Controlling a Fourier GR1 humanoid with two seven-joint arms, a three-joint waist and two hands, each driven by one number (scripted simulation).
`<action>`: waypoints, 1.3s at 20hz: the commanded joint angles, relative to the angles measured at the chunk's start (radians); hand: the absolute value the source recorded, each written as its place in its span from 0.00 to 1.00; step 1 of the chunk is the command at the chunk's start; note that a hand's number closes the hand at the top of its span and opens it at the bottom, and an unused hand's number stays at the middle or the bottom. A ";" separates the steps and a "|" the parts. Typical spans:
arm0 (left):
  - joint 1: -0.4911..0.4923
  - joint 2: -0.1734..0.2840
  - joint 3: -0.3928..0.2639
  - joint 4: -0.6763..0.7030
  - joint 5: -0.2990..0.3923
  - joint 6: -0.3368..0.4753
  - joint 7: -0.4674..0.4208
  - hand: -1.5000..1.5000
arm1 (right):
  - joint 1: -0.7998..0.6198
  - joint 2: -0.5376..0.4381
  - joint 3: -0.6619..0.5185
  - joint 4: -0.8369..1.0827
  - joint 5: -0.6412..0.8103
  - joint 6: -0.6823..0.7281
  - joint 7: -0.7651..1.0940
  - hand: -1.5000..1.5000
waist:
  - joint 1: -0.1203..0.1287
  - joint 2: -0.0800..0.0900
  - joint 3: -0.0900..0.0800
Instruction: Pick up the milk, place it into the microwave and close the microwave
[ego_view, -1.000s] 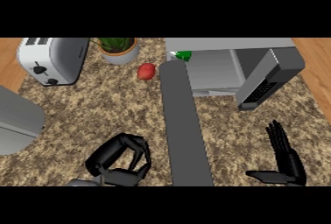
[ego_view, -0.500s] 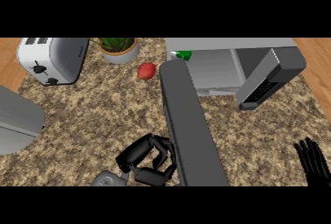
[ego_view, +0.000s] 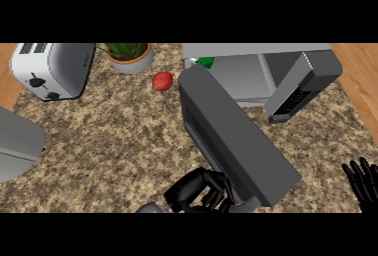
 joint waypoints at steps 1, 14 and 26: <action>-0.061 -0.008 -0.149 0.048 0.080 0.120 0.000 1.00 | 0.027 -0.034 0.022 -0.145 -0.103 0.125 0.044 0.00 | -0.010 0.004 -0.001; -0.340 -0.008 -0.223 0.066 0.307 0.478 0.090 1.00 | 0.016 -0.084 0.104 -0.394 -0.205 0.089 0.251 0.00 | -0.089 0.020 -0.004; -0.540 -0.009 -0.176 0.180 0.485 0.652 0.036 1.00 | 0.022 -0.093 0.124 -0.504 -0.292 0.049 0.349 0.00 | -0.131 0.035 -0.002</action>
